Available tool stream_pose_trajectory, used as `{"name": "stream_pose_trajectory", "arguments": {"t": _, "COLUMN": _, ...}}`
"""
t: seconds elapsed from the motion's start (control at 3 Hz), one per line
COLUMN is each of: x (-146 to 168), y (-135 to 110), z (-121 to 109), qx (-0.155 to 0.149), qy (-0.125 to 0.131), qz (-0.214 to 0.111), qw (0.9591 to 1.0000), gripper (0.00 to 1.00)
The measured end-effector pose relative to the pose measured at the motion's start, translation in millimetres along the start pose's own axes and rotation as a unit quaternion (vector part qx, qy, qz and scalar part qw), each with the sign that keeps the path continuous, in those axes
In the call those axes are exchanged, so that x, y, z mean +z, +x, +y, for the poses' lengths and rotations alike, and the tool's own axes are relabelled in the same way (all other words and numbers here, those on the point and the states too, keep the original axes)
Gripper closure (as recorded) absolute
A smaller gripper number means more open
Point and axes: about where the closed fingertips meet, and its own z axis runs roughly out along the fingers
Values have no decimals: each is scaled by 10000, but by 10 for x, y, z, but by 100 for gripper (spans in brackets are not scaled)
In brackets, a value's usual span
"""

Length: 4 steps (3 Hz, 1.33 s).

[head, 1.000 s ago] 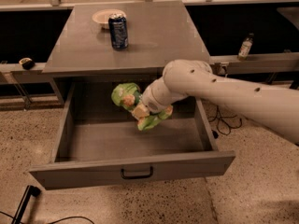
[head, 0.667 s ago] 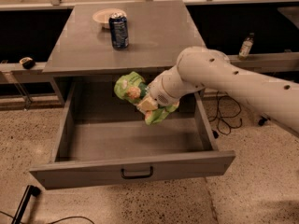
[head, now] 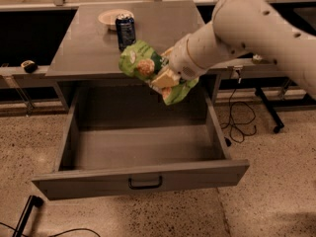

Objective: Pick green rice chip bag from top drawer and place on counter

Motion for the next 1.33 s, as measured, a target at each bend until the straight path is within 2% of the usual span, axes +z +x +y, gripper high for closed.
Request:
{"name": "stream_pose_trajectory", "arguments": {"t": 0.33, "x": -234, "y": -235, "z": -406, "qx": -184, "qy": 226, "qz": 25, "qw": 9996, "gripper": 100}}
{"name": "stream_pose_trajectory", "arguments": {"t": 0.67, "x": -212, "y": -295, "z": -1160, "qx": 419, "qy": 788, "qz": 116, "qw": 9959, "gripper": 100}}
{"name": "stream_pose_trajectory", "arguments": {"t": 1.0, "x": -243, "y": -153, "z": -1788, "qx": 1412, "qy": 1202, "qz": 95, "qw": 9826, "gripper": 100}}
{"name": "stream_pose_trajectory", "arguments": {"t": 1.33, "x": -253, "y": 110, "z": -2131, "qx": 2193, "qy": 1432, "qz": 74, "qw": 9651, "gripper": 81}}
